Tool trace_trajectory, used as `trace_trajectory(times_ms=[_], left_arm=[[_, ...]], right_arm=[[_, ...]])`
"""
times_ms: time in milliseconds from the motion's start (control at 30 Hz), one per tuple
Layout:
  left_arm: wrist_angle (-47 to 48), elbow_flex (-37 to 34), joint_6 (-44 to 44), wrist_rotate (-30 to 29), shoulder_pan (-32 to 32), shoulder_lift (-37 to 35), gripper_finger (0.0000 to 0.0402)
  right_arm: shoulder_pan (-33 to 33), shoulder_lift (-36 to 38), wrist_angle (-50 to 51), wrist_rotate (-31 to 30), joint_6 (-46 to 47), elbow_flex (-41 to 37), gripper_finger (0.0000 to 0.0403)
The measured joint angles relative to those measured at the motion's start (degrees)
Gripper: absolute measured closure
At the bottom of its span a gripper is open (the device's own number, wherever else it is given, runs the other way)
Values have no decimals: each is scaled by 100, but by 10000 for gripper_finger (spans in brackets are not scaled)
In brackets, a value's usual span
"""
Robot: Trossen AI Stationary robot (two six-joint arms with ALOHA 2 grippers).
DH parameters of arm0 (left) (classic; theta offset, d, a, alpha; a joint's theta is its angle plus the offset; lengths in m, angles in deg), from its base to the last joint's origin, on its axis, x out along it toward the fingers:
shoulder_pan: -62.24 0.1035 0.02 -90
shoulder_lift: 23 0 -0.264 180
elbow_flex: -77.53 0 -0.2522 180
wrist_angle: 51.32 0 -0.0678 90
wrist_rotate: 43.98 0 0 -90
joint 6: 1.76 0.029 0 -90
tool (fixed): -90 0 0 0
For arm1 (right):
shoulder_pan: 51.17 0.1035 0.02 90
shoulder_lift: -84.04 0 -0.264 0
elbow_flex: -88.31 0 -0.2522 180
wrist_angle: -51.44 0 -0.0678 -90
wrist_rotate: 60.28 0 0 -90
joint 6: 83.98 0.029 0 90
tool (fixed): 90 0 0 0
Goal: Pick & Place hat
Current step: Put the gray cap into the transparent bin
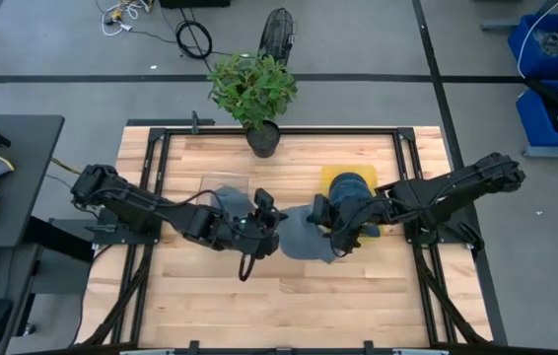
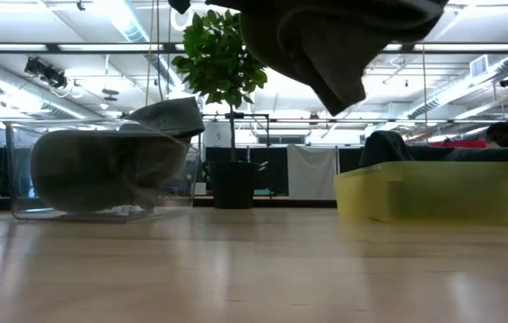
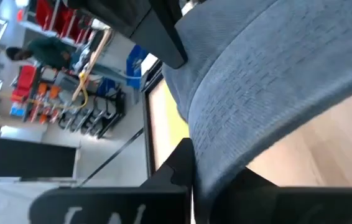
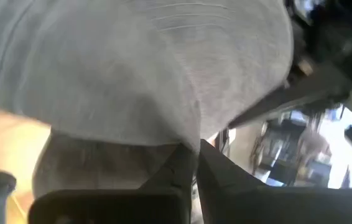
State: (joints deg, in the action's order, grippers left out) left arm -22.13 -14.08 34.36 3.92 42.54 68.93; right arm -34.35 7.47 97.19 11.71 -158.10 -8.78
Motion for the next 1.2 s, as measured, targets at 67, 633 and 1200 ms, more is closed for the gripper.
trace_trajectory(times_ms=[67,633,1200], left_arm=[[13,0,-116,-169,-8,-2,387],[408,0,-517,-3860,-930,-2,390],[531,0,-1667,-3575,-712,-371,390]], right_arm=[[-4,0,-25,-50,454,0,382],[-3,4,496,-3507,2443,2,320],[-2,4,1369,-3491,3478,2,324]])
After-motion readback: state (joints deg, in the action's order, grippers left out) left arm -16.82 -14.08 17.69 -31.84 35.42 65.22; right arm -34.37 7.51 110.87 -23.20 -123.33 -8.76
